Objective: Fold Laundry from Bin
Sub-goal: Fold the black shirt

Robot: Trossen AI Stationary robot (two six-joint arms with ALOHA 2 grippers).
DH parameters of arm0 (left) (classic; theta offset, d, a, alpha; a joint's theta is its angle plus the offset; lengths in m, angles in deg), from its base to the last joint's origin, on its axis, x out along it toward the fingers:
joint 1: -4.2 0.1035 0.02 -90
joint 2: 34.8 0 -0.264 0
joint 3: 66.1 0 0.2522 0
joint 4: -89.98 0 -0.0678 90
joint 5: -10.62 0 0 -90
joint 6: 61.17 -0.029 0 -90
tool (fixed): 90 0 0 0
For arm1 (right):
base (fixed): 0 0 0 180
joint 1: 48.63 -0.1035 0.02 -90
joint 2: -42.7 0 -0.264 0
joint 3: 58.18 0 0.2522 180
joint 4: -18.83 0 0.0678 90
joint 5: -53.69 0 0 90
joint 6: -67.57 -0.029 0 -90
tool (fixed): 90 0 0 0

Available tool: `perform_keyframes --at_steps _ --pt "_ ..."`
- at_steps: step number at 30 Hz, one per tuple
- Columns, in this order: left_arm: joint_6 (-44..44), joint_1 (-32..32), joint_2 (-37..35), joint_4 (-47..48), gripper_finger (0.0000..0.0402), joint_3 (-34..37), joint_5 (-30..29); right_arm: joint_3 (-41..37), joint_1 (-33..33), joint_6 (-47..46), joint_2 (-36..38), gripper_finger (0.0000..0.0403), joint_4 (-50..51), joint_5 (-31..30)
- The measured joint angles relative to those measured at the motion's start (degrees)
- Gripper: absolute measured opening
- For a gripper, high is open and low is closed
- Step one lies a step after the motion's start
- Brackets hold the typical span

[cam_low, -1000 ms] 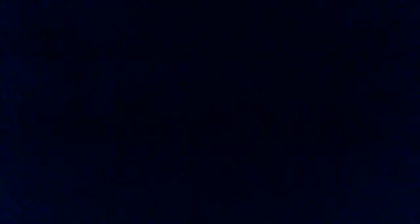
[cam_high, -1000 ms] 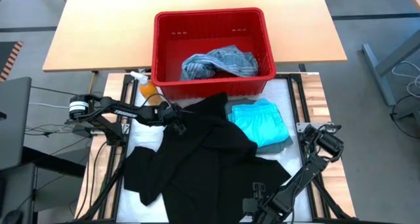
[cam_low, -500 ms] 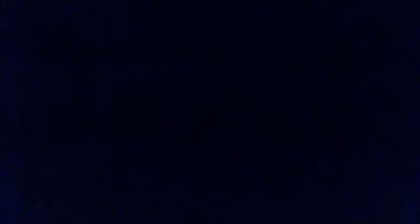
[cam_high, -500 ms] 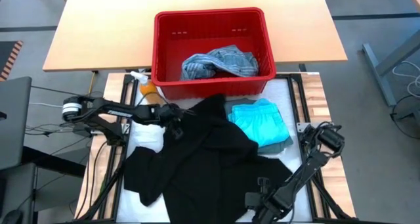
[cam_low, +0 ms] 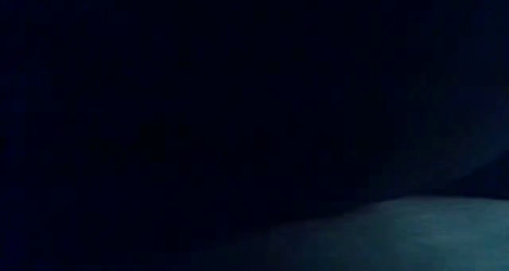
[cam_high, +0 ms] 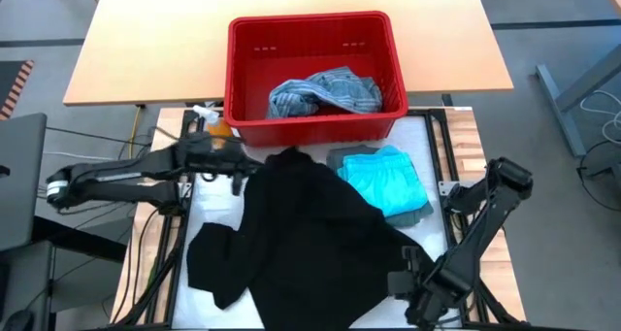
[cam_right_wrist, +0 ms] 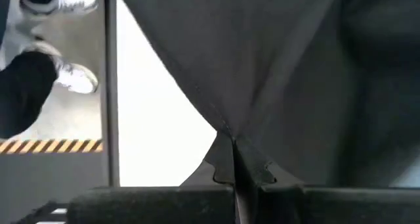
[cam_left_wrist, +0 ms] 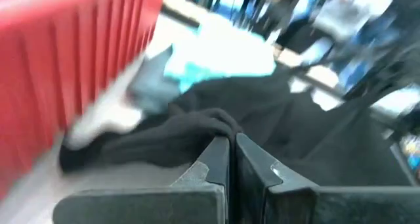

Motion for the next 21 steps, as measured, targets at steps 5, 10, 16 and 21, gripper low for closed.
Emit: perform_keyframes --at_steps 5,10,16,21 --pt "1.0 1.5 -10.2 3.4 0.0 -2.8 0.0 0.1 -1.6 0.4 4.4 0.0017 5.5 -5.0" --pt "1.5 3.1 -16.0 9.0 0.0 -7.0 -1.2 0.1 -3.3 0.8 8.4 0.0017 6.3 -11.5" --pt "0.2 4.8 -17.0 20.1 0.0 -16.4 -6.4 0.1 -5.2 4.3 12.6 0.0017 6.1 -18.3" --pt "-1.6 6.0 -12.8 31.8 0.0 -28.3 -10.0 0.7 -5.7 9.4 16.4 0.0017 6.2 -21.7"
